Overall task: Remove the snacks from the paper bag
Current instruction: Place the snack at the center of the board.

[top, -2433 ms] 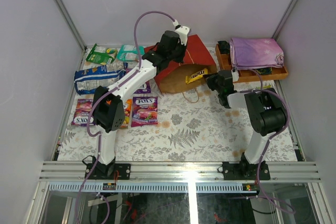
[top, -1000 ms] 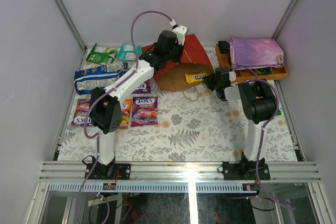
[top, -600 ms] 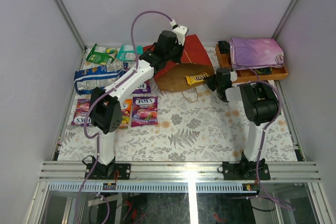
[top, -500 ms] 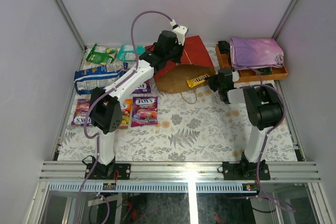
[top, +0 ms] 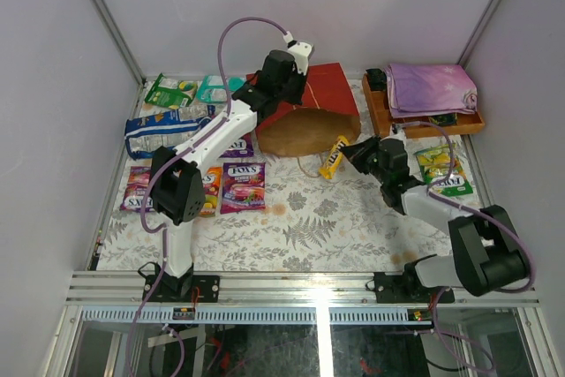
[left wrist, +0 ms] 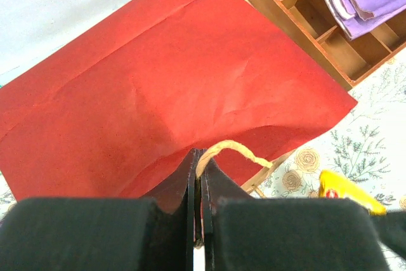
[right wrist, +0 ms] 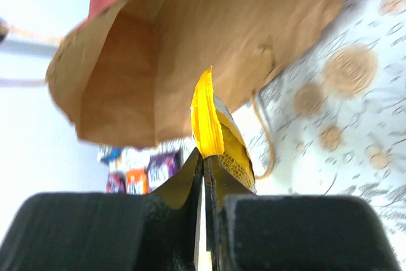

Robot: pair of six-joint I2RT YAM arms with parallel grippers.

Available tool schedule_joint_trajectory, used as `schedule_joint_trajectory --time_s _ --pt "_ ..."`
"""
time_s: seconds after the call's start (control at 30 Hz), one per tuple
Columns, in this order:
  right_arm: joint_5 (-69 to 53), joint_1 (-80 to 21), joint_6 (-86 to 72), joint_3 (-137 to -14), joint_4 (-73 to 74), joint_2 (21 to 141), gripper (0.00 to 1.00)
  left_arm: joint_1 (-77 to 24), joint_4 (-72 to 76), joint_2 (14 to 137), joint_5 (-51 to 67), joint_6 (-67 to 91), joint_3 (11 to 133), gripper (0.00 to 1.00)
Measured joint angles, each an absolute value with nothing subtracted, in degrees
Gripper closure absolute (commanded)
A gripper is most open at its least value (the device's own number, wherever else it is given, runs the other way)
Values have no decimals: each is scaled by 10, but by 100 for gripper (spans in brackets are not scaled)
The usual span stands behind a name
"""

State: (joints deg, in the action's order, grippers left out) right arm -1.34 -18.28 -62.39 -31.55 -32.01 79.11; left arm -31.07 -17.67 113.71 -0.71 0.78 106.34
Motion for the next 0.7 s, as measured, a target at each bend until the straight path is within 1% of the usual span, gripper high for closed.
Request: schedule_joint_trajectory --time_s 0.1,0.17,0.27,0.33,0.37,0.4,0.47,0.5,0.53,0.6,0.63,0.7 --pt "-48 -210 -595 -302 -307 758 95 -311 -177 1137 -7 8 1063 100" --pt "-79 -230 -575 -311 -296 761 95 -311 -177 1137 -7 8 1063 100" --pt "-128 -267 -546 -359 -272 805 95 -311 -177 1137 -7 8 1063 100" --pt "-158 -294 -529 -402 -266 856 94 -311 -177 1137 -7 8 1063 100" --pt "-173 -304 -522 -425 -263 884 90 -311 -177 1137 -7 8 1063 100" --pt "-187 -313 -516 -445 -260 910 84 -311 -177 1137 -7 8 1063 100" --pt "-212 -324 -502 -481 -252 961 66 -311 -177 1137 -8 8 1063 100" --pt "-221 -326 -496 -495 -245 981 59 -311 -177 1137 -8 8 1063 100" --pt "-228 -327 -484 -515 -228 1003 53 -311 -177 1137 -9 8 1063 100" --pt "-233 -327 -462 -547 -195 1034 45 -311 -177 1137 -10 8 1063 100" --pt "-232 -328 -447 -561 -172 1041 42 -311 -177 1137 -10 8 1062 100" --pt "-223 -330 -420 -581 -132 1042 41 -310 -177 1137 -11 8 1061 100"
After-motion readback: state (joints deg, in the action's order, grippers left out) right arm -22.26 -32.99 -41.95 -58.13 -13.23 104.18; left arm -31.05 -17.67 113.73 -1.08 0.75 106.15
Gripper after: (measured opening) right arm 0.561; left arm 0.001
